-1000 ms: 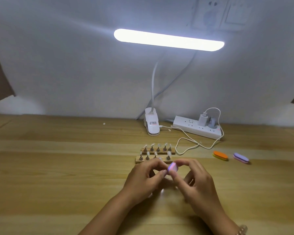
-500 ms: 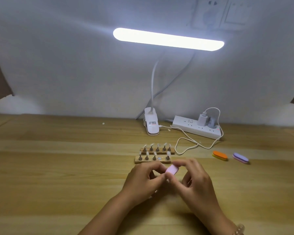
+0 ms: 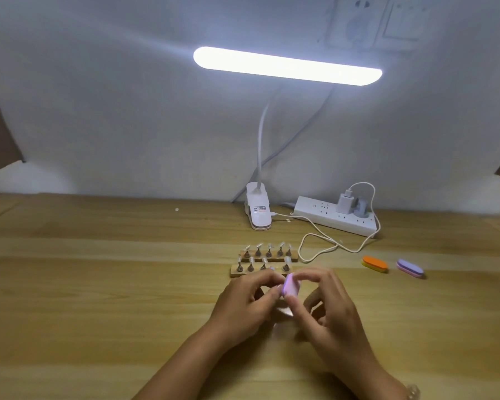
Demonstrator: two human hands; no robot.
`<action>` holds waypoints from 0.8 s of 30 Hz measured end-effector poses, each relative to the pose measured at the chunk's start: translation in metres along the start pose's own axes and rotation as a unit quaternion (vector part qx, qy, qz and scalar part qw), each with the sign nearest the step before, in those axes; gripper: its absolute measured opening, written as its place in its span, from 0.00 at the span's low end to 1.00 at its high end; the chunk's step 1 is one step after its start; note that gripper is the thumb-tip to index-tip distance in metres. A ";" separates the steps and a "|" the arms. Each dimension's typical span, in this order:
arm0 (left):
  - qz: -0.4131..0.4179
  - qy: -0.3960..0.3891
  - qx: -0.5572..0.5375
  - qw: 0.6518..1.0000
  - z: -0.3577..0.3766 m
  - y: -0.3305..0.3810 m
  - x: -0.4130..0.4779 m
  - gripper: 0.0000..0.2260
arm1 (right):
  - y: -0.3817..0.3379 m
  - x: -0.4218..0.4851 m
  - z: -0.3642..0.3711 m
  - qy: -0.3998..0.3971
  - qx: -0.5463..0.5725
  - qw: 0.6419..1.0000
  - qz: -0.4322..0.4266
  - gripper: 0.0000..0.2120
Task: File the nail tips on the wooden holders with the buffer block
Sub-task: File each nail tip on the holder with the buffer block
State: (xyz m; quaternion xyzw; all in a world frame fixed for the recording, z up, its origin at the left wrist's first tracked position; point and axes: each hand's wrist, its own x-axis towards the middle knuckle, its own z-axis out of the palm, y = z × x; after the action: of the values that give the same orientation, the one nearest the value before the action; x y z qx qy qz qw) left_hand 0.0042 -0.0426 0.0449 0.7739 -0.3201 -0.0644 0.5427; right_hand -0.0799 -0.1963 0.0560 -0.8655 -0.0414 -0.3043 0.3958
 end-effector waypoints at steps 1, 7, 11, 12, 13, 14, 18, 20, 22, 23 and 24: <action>0.000 0.004 0.006 1.000 0.000 0.000 0.000 0.07 | 0.000 0.001 0.001 -0.010 -0.014 1.000 -0.004 0.11; 0.000 0.000 0.006 1.000 0.000 -0.003 0.002 0.07 | 0.002 0.000 0.002 -0.011 -0.058 0.997 -0.048 0.13; 0.002 0.001 0.015 1.000 -0.001 -0.002 0.001 0.07 | 0.009 0.006 0.001 0.027 -0.037 0.999 0.028 0.14; 0.004 0.000 0.018 1.000 -0.001 -0.002 0.001 0.07 | 0.008 0.005 0.001 0.023 -0.040 0.999 0.015 0.14; 0.005 0.000 0.018 1.000 -0.001 -0.001 0.000 0.07 | 0.006 0.004 0.001 0.012 -0.055 0.998 -0.013 0.14; 0.004 0.001 0.017 1.000 -0.002 0.000 0.000 0.08 | 0.004 0.002 0.001 0.002 -0.059 0.998 -0.036 0.14; 0.003 0.004 0.017 1.000 -0.002 0.001 0.000 0.08 | 0.009 0.006 0.001 0.024 -0.022 0.999 0.041 0.13; 0.006 -0.001 0.017 1.000 -0.002 0.001 -0.001 0.08 | 0.008 0.004 0.001 0.014 -0.042 0.999 0.013 0.13; 0.007 0.001 0.012 1.000 -0.003 0.002 -0.001 0.08 | 0.004 0.000 0.003 -0.009 -0.052 0.998 -0.022 0.14; 0.007 0.004 0.010 1.000 -0.003 0.002 -0.001 0.08 | 0.006 0.001 0.003 -0.005 -0.043 0.999 -0.008 0.14; 0.006 0.008 0.008 1.000 -0.003 0.001 0.000 0.08 | 0.008 0.004 0.002 0.016 -0.028 0.999 0.026 0.13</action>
State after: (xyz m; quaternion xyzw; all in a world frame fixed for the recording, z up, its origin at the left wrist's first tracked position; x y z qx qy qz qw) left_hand 0.0046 -0.0406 0.0468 0.7768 -0.3211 -0.0520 0.5392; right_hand -0.0733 -0.2012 0.0513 -0.8720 -0.0041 -0.3092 0.3795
